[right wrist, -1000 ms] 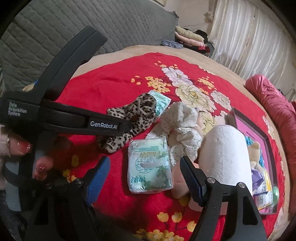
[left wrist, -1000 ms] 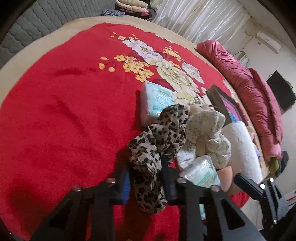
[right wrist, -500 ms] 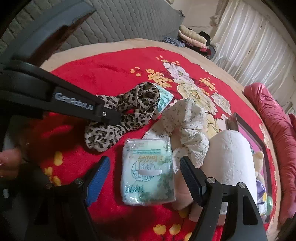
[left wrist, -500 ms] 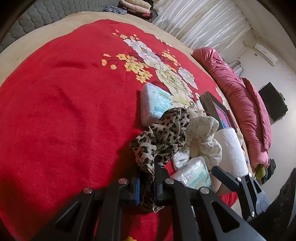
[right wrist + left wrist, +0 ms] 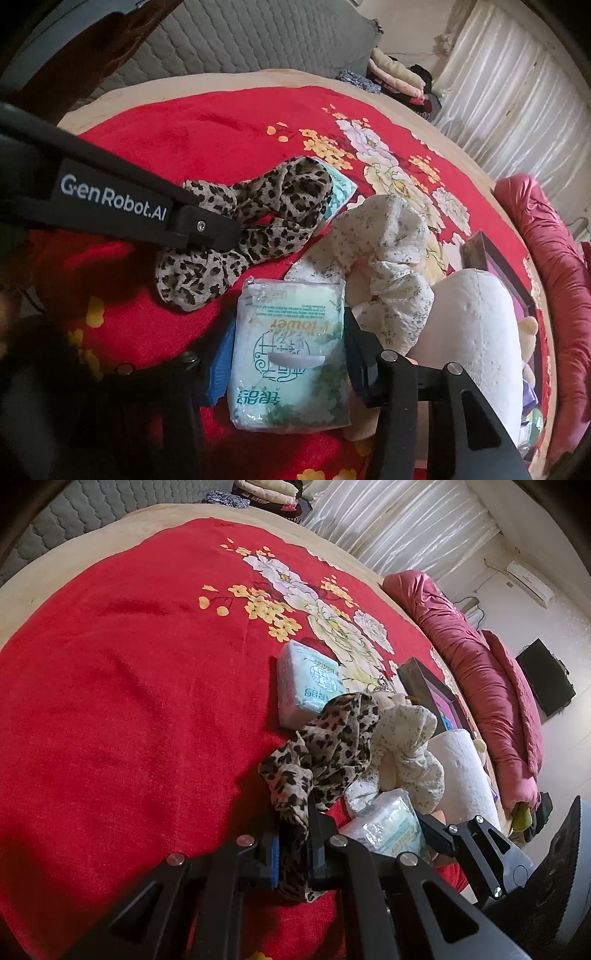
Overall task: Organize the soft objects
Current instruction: 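Grasp the leopard-print scarf with the left tool while the right tool grasps the green wipes packet, then lift and carry the scarf and wipes packet toward the pink book tray with both tools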
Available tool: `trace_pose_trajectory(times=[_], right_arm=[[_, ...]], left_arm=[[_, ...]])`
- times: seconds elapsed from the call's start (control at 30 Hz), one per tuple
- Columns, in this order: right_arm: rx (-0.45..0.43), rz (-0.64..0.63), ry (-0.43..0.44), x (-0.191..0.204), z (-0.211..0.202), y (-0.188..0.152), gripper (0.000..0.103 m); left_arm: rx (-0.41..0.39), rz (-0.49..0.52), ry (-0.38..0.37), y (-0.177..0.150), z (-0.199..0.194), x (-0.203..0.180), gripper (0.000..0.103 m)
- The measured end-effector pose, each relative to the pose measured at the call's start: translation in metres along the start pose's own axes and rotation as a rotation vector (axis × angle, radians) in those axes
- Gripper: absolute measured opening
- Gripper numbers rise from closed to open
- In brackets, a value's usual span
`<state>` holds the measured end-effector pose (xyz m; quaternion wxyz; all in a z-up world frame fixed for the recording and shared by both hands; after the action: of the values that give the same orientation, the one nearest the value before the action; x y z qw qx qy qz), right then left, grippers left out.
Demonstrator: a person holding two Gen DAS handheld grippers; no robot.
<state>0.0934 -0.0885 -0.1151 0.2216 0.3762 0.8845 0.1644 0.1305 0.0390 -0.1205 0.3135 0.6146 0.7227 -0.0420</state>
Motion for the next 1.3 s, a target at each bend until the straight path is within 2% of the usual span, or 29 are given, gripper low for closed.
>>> trace_pose_trajectory(times=[0.5,0.93,1.3], right_arm=[[-0.098,0.130,0.095,-0.021,-0.028,0.002,0.053],[-0.172,0.216,0.072,-0.040,-0.063,-0.005,0.053],[-0.251,0.297,0.035,-0.061,-0.101,-0.016,0.053]], left_arm=[[-0.040,0.026,0.001,-0.003,-0.013,-0.006,0.009],[-0.122,0.042,0.032,-0.010,-0.042,-0.021,0.009],[-0.180,0.126,0.050,-0.024,-0.075,-0.064,0.009]])
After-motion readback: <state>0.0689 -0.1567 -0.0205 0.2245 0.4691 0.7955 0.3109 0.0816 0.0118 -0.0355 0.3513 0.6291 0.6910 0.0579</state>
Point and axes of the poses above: each gripper's, at about its wrist camera, not at the fingertips, and z roughly the way its jaws point, x to its left, y to its top, the point moved 2 cm from there along z, roughly the way its jaws point, and after that the axes turned 8 degrees about x, right-handed, at the moved point
